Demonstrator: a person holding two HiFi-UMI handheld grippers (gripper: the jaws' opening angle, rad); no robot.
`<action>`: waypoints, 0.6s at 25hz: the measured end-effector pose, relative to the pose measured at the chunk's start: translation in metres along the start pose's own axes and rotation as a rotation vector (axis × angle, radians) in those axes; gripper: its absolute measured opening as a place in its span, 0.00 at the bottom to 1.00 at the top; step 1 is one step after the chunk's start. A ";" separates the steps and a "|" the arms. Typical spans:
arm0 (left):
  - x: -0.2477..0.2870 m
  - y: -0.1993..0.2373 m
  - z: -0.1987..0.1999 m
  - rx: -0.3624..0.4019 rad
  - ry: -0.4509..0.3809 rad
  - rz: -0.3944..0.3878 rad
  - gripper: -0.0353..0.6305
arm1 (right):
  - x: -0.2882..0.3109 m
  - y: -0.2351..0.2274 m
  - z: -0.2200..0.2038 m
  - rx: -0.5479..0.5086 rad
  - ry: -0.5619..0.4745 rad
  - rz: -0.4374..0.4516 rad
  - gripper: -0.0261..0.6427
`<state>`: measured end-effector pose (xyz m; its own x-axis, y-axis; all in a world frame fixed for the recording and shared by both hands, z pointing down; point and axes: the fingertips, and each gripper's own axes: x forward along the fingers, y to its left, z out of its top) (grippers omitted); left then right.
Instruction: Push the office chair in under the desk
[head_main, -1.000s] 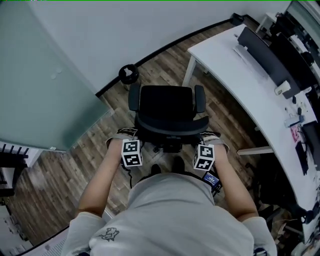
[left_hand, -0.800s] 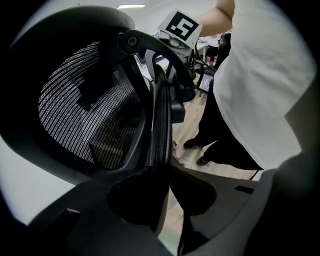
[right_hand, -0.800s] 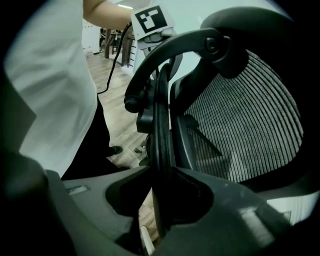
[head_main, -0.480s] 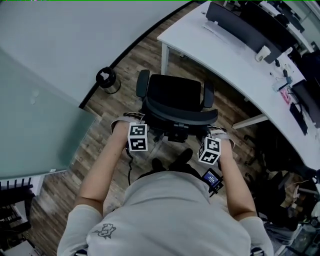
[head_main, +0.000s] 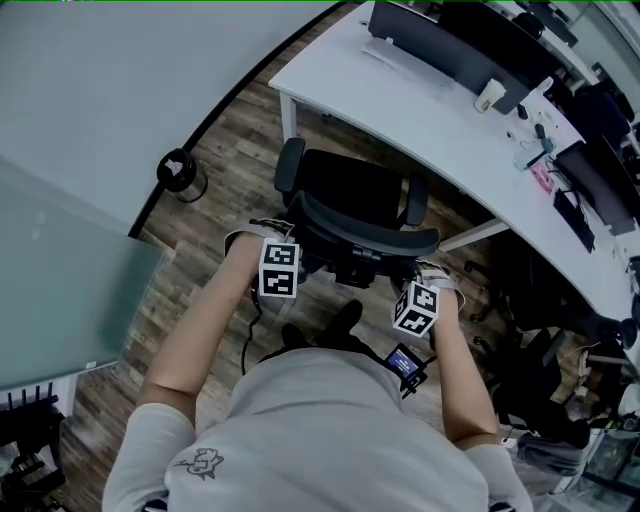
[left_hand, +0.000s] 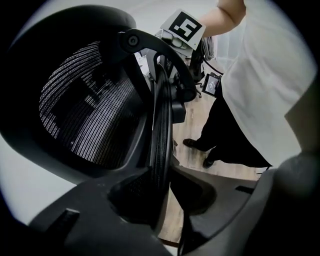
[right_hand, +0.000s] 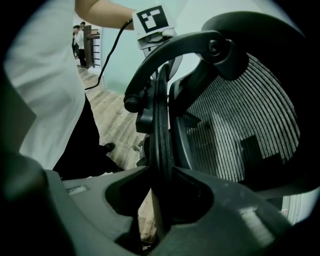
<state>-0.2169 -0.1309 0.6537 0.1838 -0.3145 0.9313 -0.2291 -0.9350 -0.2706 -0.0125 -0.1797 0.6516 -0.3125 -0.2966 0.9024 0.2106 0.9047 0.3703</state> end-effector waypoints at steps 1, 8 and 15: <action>0.003 0.006 0.006 0.004 -0.003 -0.002 0.22 | 0.001 -0.006 -0.007 0.004 0.002 -0.004 0.21; 0.023 0.042 0.038 0.018 -0.016 -0.031 0.22 | 0.009 -0.041 -0.045 0.013 0.005 0.004 0.21; 0.045 0.083 0.069 0.048 0.012 -0.037 0.23 | 0.017 -0.080 -0.083 0.013 0.004 0.007 0.21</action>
<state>-0.1620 -0.2335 0.6564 0.1794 -0.2777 0.9438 -0.1760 -0.9529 -0.2469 0.0420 -0.2829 0.6555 -0.3069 -0.2916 0.9060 0.2010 0.9106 0.3612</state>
